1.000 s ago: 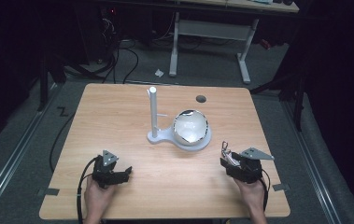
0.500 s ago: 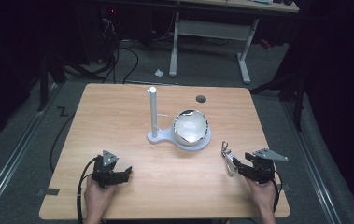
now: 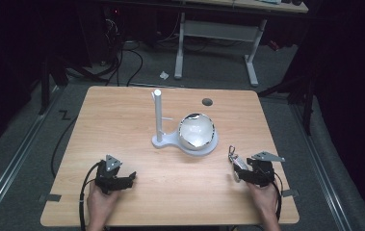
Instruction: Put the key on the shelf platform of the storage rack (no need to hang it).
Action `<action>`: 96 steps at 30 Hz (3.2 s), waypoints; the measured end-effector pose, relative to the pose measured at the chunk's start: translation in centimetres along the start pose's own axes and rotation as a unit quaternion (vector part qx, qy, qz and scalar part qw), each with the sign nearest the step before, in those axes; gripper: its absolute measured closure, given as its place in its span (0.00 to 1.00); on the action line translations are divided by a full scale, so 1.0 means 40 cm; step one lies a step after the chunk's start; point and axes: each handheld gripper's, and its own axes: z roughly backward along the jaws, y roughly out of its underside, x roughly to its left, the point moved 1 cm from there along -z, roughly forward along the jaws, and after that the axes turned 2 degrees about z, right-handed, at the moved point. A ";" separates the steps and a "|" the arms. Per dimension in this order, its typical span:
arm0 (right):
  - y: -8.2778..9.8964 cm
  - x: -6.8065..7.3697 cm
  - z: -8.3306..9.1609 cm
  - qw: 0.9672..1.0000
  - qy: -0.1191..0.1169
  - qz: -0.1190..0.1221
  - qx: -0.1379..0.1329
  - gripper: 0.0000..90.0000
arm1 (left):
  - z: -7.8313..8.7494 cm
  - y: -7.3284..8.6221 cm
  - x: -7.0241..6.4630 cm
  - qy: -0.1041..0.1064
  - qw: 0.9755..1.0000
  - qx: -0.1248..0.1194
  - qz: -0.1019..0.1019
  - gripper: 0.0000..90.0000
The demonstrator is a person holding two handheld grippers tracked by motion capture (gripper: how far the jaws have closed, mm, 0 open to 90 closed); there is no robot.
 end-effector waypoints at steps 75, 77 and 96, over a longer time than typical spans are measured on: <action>-0.059 0.018 0.088 0.997 -0.049 0.033 -0.040 0.81 | 0.000 0.000 -0.001 0.003 1.000 0.001 -0.003 0.19; -0.068 0.022 0.094 0.996 -0.057 0.038 -0.048 0.81 | 0.000 0.000 -0.001 0.003 1.000 0.001 -0.003 0.19; -0.125 0.070 0.103 0.991 -0.105 0.057 -0.066 0.81 | 0.000 0.000 -0.001 0.004 1.000 0.000 -0.002 0.19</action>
